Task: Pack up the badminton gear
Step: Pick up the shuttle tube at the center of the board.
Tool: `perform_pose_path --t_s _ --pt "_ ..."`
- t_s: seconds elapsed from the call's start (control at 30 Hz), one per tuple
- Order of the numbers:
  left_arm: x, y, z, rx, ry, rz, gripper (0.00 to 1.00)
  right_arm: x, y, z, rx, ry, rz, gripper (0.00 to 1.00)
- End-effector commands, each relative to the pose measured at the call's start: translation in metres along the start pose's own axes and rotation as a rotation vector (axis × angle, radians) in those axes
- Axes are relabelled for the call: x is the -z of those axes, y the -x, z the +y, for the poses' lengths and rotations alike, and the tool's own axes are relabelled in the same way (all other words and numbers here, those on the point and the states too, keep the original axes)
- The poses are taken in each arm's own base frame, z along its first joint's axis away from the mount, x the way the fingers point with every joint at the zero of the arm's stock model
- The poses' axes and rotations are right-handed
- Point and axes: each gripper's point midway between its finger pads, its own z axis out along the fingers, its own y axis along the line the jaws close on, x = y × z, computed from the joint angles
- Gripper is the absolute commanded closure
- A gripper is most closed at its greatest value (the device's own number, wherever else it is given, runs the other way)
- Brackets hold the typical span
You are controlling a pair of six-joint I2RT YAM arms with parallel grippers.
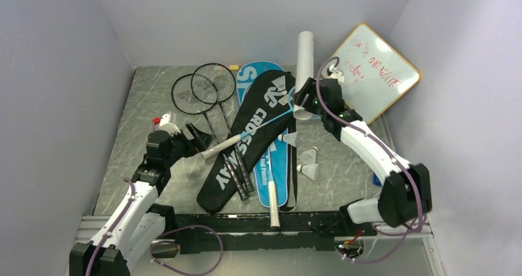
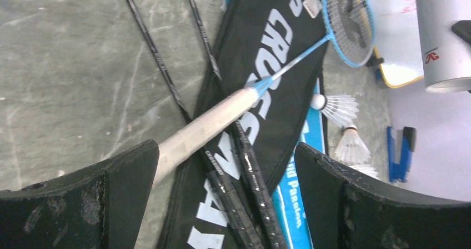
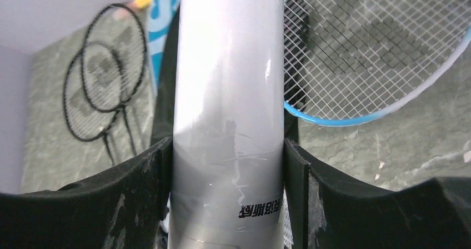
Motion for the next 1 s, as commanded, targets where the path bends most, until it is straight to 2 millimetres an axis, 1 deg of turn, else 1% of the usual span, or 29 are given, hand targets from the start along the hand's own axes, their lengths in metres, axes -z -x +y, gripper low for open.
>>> perform_pose_path --t_s 0.0,0.1,0.27,0.33,0.43,0.5,0.57,0.67,0.73,0.77,0.87,0.97 --pt "0.003 0.017 -0.040 0.032 -0.134 0.008 0.03 0.044 0.033 0.032 0.042 0.174 -0.104 0.37" --pt "0.011 0.025 -0.063 0.049 -0.221 0.011 0.03 0.066 0.027 0.054 0.082 0.323 -0.062 0.37" --pt "0.028 0.044 -0.095 0.048 -0.311 0.002 0.03 0.096 -0.003 0.092 0.135 0.572 0.057 0.38" --pt "0.035 0.051 -0.104 0.033 -0.321 -0.003 0.03 0.108 -0.021 0.110 0.165 0.659 0.112 0.39" --pt "0.044 0.058 -0.110 0.022 -0.312 -0.007 0.03 0.124 -0.042 0.130 0.214 0.747 0.152 0.39" --pt "0.049 0.058 -0.119 0.045 -0.347 0.006 0.03 0.135 -0.058 0.142 0.240 0.801 0.175 0.39" --pt "0.054 0.057 -0.130 0.085 -0.400 0.031 0.03 0.145 -0.068 0.155 0.245 0.872 0.186 0.39" --pt "0.061 0.054 -0.140 0.136 -0.454 0.062 0.03 0.154 -0.081 0.167 0.227 0.937 0.236 0.39" --pt "0.066 0.060 -0.141 0.107 -0.441 0.030 0.03 0.157 -0.086 0.172 0.223 0.957 0.265 0.39" --pt "0.069 0.067 -0.141 0.074 -0.416 0.004 0.03 0.157 -0.088 0.174 0.220 0.959 0.275 0.39" --pt "0.079 0.083 -0.132 -0.037 -0.322 -0.079 0.03 0.154 -0.092 0.175 0.224 0.935 0.314 0.39" --pt "0.093 0.093 -0.138 -0.184 -0.343 -0.150 0.03 0.145 -0.099 0.169 0.244 0.863 0.375 0.39"
